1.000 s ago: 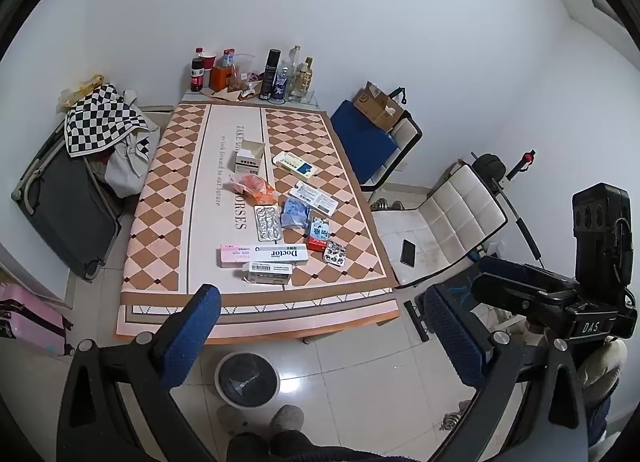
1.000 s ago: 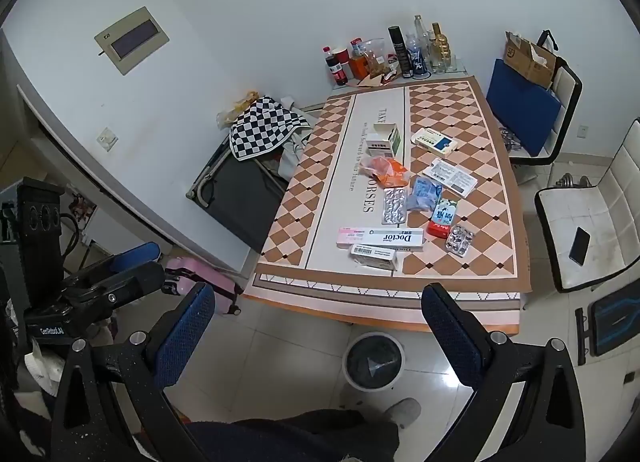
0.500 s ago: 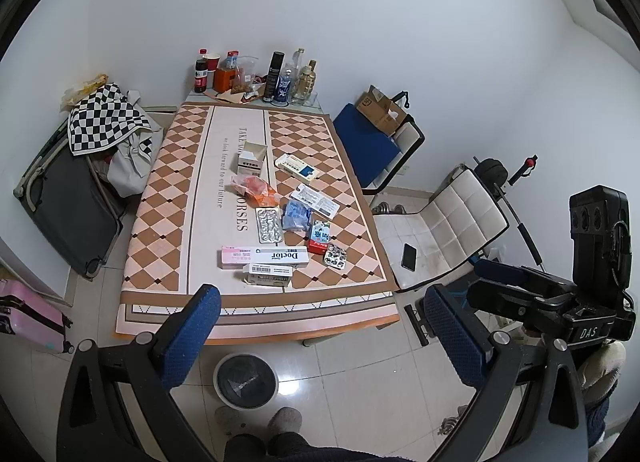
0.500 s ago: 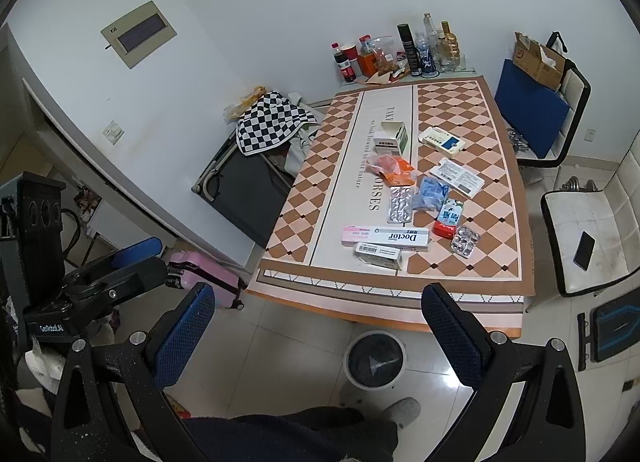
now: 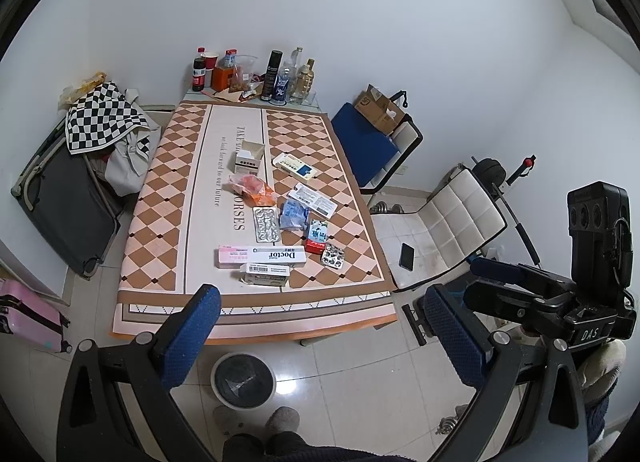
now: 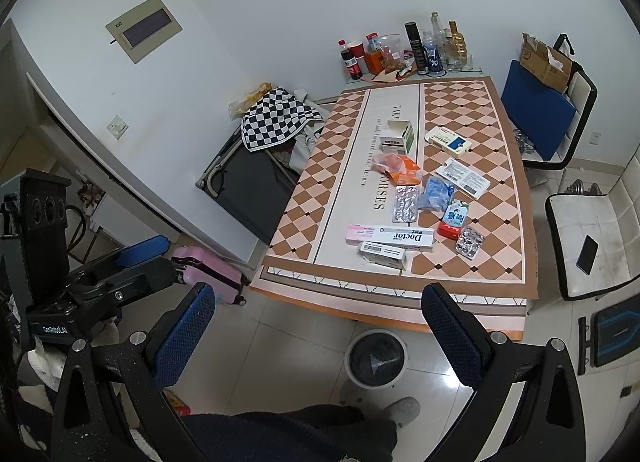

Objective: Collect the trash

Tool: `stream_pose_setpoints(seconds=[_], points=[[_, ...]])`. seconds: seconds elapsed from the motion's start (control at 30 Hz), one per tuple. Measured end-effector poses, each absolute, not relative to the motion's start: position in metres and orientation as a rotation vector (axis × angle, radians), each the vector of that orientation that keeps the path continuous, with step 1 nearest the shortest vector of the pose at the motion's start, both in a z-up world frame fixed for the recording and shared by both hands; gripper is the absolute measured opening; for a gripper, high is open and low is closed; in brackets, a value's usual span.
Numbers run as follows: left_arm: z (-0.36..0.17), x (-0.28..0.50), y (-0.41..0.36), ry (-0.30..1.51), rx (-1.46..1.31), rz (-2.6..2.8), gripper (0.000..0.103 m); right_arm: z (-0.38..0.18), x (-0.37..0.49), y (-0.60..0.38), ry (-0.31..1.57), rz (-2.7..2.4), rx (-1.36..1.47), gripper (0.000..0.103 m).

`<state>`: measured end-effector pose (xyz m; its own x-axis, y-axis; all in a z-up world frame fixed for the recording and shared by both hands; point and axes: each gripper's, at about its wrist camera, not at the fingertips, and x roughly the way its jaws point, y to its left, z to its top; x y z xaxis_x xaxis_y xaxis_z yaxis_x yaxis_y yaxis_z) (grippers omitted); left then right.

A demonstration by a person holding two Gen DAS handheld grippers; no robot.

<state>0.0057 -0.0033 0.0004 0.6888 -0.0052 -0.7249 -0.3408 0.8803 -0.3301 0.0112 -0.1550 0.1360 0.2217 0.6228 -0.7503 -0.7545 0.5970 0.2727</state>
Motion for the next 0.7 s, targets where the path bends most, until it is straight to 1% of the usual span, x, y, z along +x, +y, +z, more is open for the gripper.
stream_pose_setpoints(seconds=[0.7], points=[[0.0011, 0.0114, -0.0086, 0.795, -0.468, 0.192, 0.103, 0.1399, 0.0142, -0.1501, 0.950, 0.965, -0.158, 0.103]])
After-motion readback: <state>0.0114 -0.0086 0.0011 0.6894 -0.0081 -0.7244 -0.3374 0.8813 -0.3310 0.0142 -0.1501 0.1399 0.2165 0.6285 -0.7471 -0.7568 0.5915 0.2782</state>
